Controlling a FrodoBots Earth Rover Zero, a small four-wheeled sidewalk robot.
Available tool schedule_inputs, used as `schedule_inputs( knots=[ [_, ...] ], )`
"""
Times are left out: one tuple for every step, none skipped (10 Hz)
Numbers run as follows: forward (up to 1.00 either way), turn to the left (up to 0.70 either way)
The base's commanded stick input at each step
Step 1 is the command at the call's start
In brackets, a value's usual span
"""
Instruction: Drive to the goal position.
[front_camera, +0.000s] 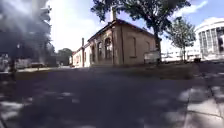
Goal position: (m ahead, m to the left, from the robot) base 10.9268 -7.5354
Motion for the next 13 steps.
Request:
schedule_inputs(
  knots=[
    [0.7, 0.0],
    [0.7, 0.0],
    [0.7, 0.0],
    [0.7, 0.0],
    [0.7, 0.0],
    [0.7, 0.0],
    [0.7, 0.0],
    [0.7, 0.0],
    [0.7, 0.0],
    [0.7, 0.0],
    [0.7, 0.0],
    [0.7, 0.0],
    [0.7, 0.0]
  ],
)
